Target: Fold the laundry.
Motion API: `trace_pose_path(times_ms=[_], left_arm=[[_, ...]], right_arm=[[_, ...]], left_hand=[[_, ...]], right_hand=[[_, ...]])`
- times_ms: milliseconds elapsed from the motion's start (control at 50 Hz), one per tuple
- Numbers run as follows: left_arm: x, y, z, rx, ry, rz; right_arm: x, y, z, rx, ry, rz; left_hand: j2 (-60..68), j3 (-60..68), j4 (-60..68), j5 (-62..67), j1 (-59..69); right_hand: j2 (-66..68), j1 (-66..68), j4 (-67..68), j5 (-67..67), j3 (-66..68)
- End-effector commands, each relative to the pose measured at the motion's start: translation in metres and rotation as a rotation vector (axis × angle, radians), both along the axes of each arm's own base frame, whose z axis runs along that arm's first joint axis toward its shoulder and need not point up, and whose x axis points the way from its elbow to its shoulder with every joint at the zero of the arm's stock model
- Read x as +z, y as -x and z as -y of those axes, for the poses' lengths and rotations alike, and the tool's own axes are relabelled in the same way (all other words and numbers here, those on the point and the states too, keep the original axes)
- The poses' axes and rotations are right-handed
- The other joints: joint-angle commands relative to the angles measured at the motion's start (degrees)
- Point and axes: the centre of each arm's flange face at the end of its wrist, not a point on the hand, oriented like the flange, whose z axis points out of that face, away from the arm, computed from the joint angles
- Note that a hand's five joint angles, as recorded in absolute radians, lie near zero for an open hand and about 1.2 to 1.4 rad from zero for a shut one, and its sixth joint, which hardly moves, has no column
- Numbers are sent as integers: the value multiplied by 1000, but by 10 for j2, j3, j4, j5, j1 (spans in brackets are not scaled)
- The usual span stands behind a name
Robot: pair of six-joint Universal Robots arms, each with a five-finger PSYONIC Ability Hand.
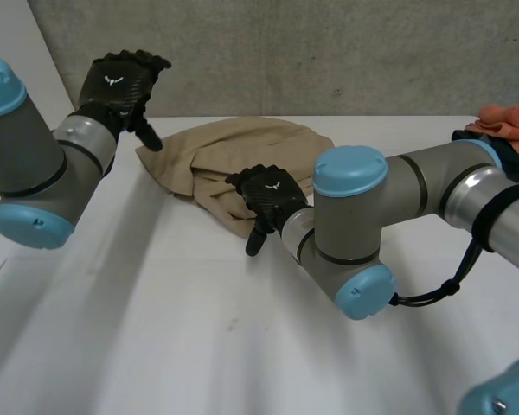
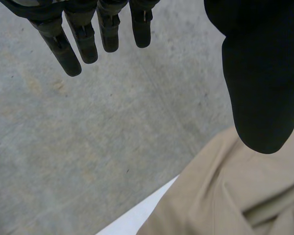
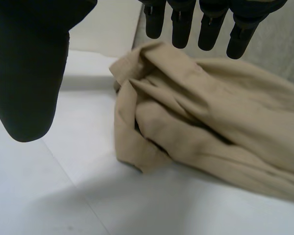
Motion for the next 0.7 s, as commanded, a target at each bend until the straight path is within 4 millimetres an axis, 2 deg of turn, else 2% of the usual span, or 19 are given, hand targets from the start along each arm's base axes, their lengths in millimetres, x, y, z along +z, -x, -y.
trace_pose_path(times_ms=[20,140,240,340,540,620,700], left_arm=[[2,14,15,-52,-43,-18],[-19,28,33,-96,-174,31],[-49,39,48,-109,-265,94],[-69,44,64,-93,-198,187],[-109,52,76,-77,-85,361],[-119,55,76,-73,-57,406],[-121,63,72,-85,-15,450]], right_arm=[[14,8,-12,30,35,-16],[14,20,-15,9,21,-29],[18,33,-12,-14,33,-20],[19,43,-9,-35,38,-20],[21,54,-1,-53,67,-44],[23,55,1,-55,80,-49],[25,55,1,-57,89,-51]], left_hand=[[-16,-20,-13,-27,-16],[-16,-20,-13,-27,-16],[-16,-20,-13,-27,-16],[-16,-20,-13,-27,-16],[10,6,13,-2,10],[32,28,34,20,32],[77,73,80,66,77]], right_hand=[[-16,-25,-17,-24,-18],[-16,-25,-17,-24,-18],[-16,-25,-17,-24,-18],[-16,-25,-17,-24,-18],[-16,-25,-17,-24,-18],[-16,-25,-17,-24,-18],[-16,-25,-17,-24,-18]])
